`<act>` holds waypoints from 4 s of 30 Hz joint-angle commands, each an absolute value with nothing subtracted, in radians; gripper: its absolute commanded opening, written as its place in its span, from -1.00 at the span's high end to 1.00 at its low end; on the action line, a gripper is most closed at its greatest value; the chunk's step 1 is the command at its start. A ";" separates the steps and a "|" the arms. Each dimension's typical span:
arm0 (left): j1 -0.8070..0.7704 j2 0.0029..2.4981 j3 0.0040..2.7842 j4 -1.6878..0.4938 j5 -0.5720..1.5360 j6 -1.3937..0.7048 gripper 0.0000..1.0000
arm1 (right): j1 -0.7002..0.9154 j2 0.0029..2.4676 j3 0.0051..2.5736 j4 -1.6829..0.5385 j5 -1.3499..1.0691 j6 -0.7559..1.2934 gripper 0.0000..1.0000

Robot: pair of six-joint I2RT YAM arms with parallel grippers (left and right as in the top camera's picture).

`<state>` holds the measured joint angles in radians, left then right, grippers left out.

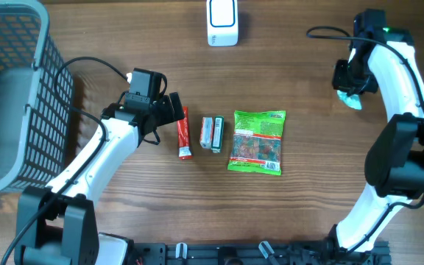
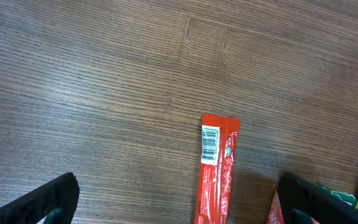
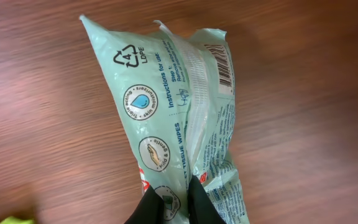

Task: Scan the item barcode
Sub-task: 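Move the wipes pack right and release it on the table, then reach the right gripper toward the green snack bag, then grasp the small orange Bellene pack with the right gripper and lift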

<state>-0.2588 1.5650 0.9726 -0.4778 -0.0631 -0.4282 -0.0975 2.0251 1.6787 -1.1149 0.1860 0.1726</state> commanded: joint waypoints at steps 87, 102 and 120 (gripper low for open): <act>-0.126 1.556 0.974 -0.529 -0.094 -0.537 -1.00 | 0.799 1.977 1.427 -0.690 0.134 0.680 0.41; -0.126 1.556 0.974 -0.529 -0.094 -0.536 -1.00 | 0.528 1.748 1.427 -0.798 -0.259 0.458 0.41; -0.127 1.556 0.974 -0.532 -0.094 -0.536 -1.00 | 0.159 1.752 1.317 -0.997 0.124 0.341 0.46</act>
